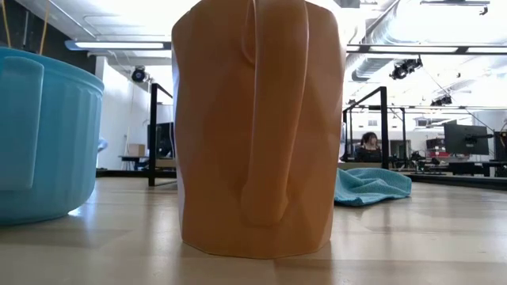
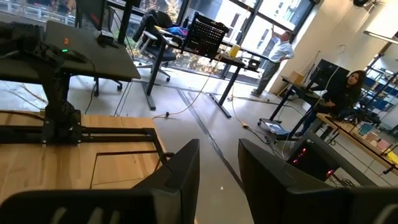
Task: Stack small to large cups/mugs on shelf
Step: Put the blue mug on the shelf
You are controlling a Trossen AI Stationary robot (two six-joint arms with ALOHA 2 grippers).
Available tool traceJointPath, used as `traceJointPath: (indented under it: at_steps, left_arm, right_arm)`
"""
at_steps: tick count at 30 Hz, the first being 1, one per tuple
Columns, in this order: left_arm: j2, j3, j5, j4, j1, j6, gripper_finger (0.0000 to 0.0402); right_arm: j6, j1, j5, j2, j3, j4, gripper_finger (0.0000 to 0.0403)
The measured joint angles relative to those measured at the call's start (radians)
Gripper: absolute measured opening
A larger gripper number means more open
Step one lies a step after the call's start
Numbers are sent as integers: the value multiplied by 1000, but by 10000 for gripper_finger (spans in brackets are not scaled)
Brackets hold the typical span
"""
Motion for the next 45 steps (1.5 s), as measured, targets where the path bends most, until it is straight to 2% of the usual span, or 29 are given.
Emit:
traceJointPath:
  at_steps: [17,28,41,45]
  left_arm:
    - [94,0,27,-16,-7,-29,124]
    - [97,-2,24,-52,-15,-43,124]
    - [96,-87,20,-4,-29,-82,124]
    - [96,-87,-18,8,-26,-82,124]
  right_arm:
    - [61,0,-16,0,0,-86,101]
    - [61,0,-30,0,0,-85,101]
    - [61,0,-36,0,0,-85,101]
    - [59,0,-36,0,0,-85,101]
